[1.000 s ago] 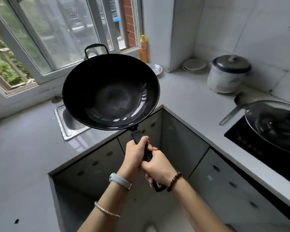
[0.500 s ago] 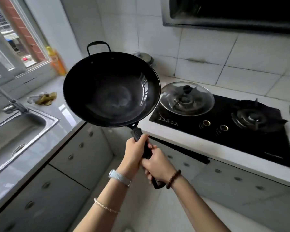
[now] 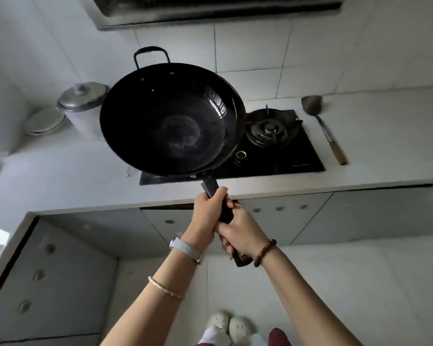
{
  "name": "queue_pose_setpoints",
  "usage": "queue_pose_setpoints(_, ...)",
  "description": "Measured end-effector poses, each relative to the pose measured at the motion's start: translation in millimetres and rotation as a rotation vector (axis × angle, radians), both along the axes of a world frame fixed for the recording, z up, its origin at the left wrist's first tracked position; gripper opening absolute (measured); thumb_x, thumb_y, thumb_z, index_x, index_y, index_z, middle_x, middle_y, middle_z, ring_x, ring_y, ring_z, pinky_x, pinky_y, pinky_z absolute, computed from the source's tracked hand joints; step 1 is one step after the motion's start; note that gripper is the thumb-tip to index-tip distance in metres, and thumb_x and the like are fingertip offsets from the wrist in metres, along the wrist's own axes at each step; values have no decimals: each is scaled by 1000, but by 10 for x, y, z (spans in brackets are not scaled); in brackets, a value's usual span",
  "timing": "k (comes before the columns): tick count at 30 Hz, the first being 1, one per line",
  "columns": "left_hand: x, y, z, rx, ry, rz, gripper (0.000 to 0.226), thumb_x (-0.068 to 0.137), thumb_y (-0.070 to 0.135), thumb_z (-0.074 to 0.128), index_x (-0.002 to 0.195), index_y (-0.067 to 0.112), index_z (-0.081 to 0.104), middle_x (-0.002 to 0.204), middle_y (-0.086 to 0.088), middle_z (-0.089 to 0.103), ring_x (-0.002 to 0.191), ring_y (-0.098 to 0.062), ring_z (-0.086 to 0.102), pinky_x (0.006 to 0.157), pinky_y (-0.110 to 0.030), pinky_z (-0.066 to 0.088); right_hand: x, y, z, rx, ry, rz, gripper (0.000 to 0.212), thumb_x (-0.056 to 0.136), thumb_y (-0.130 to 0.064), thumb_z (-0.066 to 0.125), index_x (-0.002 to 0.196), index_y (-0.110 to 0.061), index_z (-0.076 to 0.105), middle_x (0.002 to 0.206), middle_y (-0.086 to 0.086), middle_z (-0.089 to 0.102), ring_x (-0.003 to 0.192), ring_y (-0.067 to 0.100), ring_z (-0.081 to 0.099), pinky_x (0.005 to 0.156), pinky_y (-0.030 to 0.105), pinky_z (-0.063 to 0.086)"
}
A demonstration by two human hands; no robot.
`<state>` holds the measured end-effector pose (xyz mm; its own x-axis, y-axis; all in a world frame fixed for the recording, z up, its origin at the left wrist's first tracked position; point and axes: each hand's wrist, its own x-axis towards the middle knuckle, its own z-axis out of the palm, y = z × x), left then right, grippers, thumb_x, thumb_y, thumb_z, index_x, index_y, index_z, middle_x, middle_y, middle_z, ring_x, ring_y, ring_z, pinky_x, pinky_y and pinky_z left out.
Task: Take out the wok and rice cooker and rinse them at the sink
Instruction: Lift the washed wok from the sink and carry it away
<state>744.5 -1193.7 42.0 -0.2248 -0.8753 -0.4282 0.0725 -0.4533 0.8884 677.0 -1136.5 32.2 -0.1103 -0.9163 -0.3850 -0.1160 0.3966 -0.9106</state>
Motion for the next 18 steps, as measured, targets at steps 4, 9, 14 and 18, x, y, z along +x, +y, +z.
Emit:
queue_pose_setpoints(4,-233,-3,-21,9,-25,-157,26,91,13,54,65,12,50,50,0,53,66,-23,63,70,-34,54,-139,102,-21,-12,-12,-154,9,84,-2,50,77,-6,46,41,3,45,31,18,40,38,25,41)
queue_pose_setpoints(9,-486,-29,-42,13,-70,-354,30,89,13,54,60,11,50,51,-1,53,66,-23,61,70,-34,53,-229,197,-30,-13,-47,-363,10,84,-2,50,80,-9,44,39,-1,45,29,16,39,37,23,39)
queue_pose_setpoints(14,-774,24,-11,23,-55,-529,28,89,9,53,61,8,49,49,-2,51,56,-20,59,62,-29,54,-331,302,7,-42,-59,-568,11,81,0,48,74,-6,43,38,3,42,27,17,37,37,22,38)
queue_pose_setpoints(18,-1036,148,-15,33,-26,-645,27,88,5,51,62,6,47,48,-4,49,52,-21,57,54,-26,52,-486,443,-7,-58,-70,-697,10,79,0,47,71,-5,44,41,8,41,27,20,36,37,22,38)
